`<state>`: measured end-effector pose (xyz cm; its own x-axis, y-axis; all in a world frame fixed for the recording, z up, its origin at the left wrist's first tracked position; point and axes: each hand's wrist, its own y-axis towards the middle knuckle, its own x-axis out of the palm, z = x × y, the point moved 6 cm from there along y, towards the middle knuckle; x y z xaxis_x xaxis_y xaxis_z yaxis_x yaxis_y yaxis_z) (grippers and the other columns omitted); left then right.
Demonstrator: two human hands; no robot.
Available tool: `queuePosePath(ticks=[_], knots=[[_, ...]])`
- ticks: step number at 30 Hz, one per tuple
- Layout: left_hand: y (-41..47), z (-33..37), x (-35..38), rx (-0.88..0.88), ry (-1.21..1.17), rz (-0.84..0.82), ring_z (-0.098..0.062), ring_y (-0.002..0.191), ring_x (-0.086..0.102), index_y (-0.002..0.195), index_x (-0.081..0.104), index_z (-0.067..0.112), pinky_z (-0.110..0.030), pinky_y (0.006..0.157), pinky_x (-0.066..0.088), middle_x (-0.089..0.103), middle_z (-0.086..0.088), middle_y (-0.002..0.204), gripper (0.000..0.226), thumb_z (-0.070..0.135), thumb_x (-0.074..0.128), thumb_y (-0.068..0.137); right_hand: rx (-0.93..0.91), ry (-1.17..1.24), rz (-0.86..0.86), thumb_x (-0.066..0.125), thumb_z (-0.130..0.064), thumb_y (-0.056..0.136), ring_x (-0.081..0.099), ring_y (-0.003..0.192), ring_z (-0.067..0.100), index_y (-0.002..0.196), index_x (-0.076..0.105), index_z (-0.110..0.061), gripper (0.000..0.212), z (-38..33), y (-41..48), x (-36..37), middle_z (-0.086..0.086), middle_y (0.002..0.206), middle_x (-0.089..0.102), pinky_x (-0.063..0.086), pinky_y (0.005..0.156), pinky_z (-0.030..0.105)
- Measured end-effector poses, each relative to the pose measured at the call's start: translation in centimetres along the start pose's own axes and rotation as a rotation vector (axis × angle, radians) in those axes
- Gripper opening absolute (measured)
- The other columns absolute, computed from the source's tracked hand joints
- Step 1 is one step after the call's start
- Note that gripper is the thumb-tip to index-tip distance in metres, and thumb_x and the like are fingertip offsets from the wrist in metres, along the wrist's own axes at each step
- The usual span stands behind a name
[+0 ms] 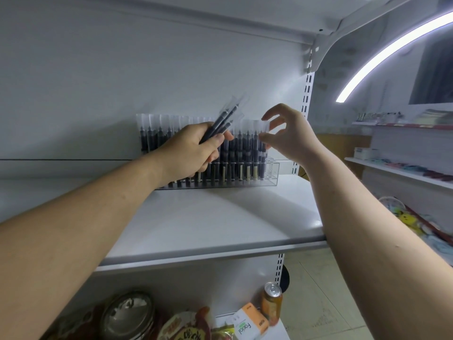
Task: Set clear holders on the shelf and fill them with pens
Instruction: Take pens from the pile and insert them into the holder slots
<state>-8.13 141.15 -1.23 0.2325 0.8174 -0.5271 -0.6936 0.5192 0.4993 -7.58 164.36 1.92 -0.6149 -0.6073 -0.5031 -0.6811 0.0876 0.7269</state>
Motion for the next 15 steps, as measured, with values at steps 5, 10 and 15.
queuePosePath(ticks=[5, 10, 15], knots=[[0.0, -0.1, 0.0, 0.000, 0.008, 0.003, -0.002, 0.046, 0.039, 0.124, 0.062, 0.015, -0.015, 0.042, 0.035, 0.045, -0.005, 0.077, 0.025, 0.023, 0.041, 0.113, 0.002, 0.012, 0.057, 0.070, -0.018, 0.096, 0.076, 0.075, 0.019, 0.113, 0.064, -0.021, 0.018, 0.3, 0.5, -0.1, 0.001, 0.112, 0.069, 0.053, 0.054, 0.016], [0.2, -0.5, -0.1, -0.022, 0.003, 0.002, -0.004, 0.049, 0.041, 0.122, 0.064, 0.022, -0.021, 0.045, 0.035, 0.050, -0.001, 0.078, 0.023, 0.028, 0.044, 0.112, -0.094, 0.047, 0.184, 0.067, -0.017, 0.096, 0.062, 0.067, -0.004, 0.107, 0.069, -0.016, 0.012, -1.0, 0.5, -0.9, 0.000, 0.097, 0.071, 0.051, 0.066, 0.016], [0.3, -0.7, 0.1, -0.045, -0.118, -0.027, -0.012, 0.059, 0.039, 0.122, 0.066, 0.015, -0.027, 0.051, 0.031, 0.052, -0.004, 0.082, 0.023, 0.023, 0.046, 0.112, 0.016, 0.522, -0.042, 0.069, -0.013, 0.099, 0.061, 0.056, 0.024, 0.110, 0.073, -0.004, 0.015, -1.6, 0.3, 0.4, 0.011, 0.084, 0.074, 0.047, 0.048, 0.030]])
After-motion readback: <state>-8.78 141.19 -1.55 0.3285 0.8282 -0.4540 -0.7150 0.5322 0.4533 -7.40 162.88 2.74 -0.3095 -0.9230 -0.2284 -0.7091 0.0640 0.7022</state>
